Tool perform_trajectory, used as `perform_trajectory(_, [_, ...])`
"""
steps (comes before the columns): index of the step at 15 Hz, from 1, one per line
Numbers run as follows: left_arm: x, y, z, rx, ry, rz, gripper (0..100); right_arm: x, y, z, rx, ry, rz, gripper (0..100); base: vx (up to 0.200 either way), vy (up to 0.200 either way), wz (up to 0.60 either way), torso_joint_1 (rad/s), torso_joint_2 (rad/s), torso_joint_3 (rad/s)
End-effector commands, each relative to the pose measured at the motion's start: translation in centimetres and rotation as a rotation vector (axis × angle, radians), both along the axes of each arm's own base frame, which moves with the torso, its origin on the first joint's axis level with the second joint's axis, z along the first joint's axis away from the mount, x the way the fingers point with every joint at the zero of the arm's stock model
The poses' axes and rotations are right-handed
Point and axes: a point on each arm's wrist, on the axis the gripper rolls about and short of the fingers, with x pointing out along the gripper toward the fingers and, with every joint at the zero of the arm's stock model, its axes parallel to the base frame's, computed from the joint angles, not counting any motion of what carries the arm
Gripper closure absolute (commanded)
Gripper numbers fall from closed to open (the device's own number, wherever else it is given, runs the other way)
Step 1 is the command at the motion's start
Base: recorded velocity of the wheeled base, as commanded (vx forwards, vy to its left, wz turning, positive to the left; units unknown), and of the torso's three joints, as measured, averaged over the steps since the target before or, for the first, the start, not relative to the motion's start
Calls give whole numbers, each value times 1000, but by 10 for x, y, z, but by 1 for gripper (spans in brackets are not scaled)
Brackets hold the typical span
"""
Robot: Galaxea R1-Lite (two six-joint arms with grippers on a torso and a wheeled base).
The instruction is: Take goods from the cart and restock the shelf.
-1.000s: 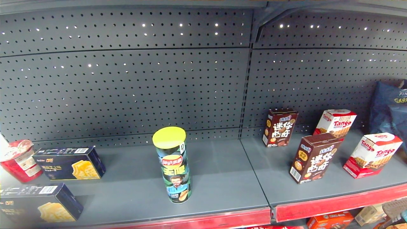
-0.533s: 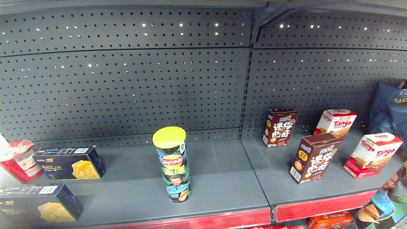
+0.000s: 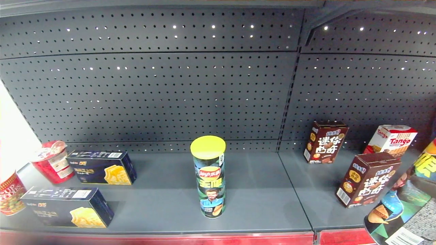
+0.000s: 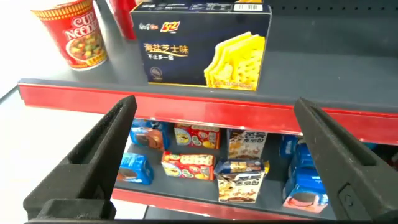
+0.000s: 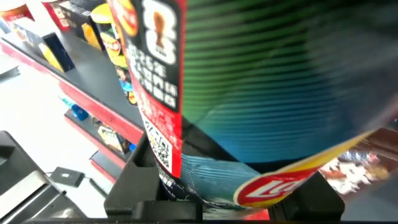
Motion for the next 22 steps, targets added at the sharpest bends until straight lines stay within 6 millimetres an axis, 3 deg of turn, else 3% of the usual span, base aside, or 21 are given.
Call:
perform_trajectory(1, [0,0,0,0,3,1,0,9,4,-8,-18,33,-3,100,0,0,0,0,0,0])
perform_trajectory(4, [0,0,0,0,3,1,0,10,4,-12,-26,48,1,100,0,0,600,4,4,2])
perform_trajectory(10, [0,0,0,0,3,1,0,19,13,-21,-66,71,38,100,0,0,0,0,0,0])
perform_trajectory(12, [0,0,0,0,3,1,0,34,22,-25,-69,89,51,100,0,0,0,0,0,0])
perform_trajectory(18, [0,0,0,0,3,1,0,106,68,-45,-57,70,96,100,0,0,0,0,0,0])
perform_trajectory(19, [0,0,0,0,3,1,0,127,79,-54,-63,82,80,100,0,0,0,0,0,0])
perform_trajectory(22, [0,0,0,-1,3,1,0,167,95,-63,-65,80,58,100,0,0,0,0,0,0])
